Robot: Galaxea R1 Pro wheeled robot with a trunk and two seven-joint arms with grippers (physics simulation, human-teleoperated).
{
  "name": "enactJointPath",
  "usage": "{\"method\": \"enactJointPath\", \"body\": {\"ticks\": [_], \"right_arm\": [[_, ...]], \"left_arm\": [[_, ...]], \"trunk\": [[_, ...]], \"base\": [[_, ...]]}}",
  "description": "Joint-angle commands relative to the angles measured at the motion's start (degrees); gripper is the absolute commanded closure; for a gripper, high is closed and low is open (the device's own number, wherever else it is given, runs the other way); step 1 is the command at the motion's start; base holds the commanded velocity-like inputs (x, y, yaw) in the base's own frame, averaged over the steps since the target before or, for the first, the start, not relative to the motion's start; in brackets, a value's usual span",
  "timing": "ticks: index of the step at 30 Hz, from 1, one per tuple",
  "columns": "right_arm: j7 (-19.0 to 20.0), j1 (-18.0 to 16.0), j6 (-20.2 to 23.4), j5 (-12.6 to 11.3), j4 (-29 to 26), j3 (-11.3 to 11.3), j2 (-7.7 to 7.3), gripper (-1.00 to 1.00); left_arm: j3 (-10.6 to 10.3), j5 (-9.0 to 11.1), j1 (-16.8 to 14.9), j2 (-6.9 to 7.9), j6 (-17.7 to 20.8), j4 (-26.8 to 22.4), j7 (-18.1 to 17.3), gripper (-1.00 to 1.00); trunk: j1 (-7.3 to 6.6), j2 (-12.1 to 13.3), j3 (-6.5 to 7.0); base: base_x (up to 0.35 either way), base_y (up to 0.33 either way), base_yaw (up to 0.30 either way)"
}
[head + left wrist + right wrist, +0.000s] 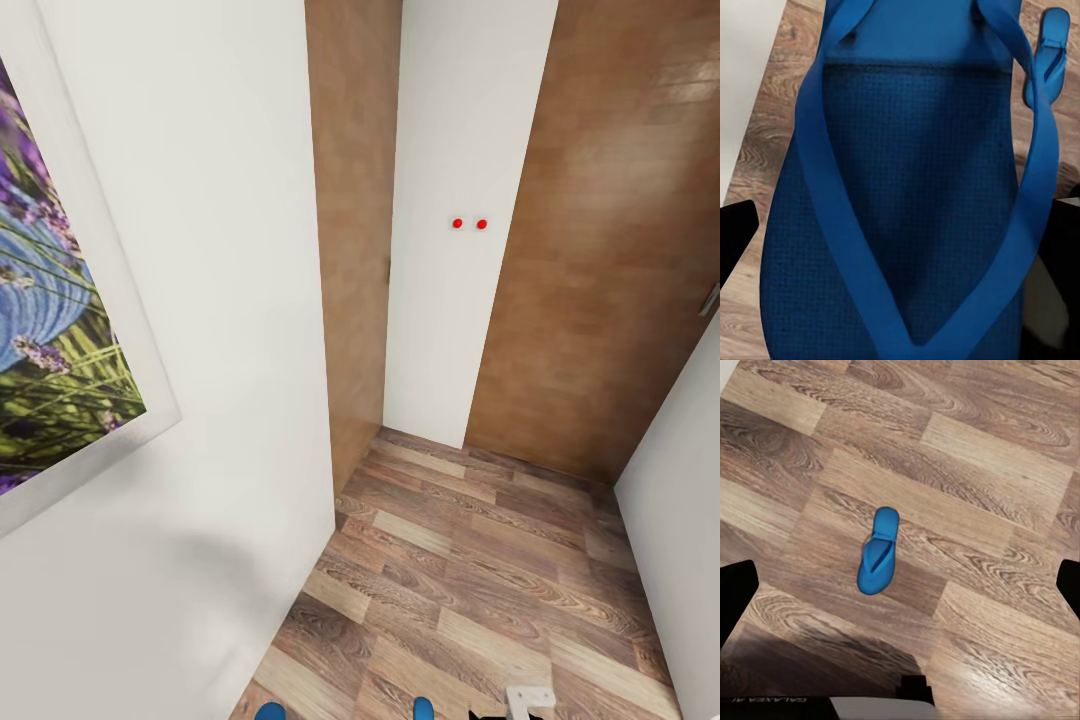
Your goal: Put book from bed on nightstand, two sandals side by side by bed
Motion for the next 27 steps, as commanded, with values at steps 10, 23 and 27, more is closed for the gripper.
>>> {"method": "enactJointPath", "body": {"ticks": [10,23,27], "right_arm": [[0.41,-0.05,-0.21,0.47,0.63,-0.47,0.03,-1.00],[0.41,-0.05,-0.21,0.44,0.90,-0.47,-0.13,-1.00],[0.41,-0.05,-0.22,0.47,0.87,-0.47,-0.14,-1.00]], "left_arm": [[-0.46,0.60,0.33,0.26,-0.12,0.19,0.08,1.00],[-0.54,0.44,0.35,0.41,-0.08,0.13,0.01,1.00],[-0.54,0.50,0.36,0.41,-0.11,0.13,0.00,1.00]], "trunk": [[0.03,-0.12,-0.12],[0.03,-0.12,-0.12],[0.03,-0.12,-0.12]], "base": [[0.022,0.022,-0.067],[0.016,0.016,-0.098],[0.001,0.001,-0.007]]}}
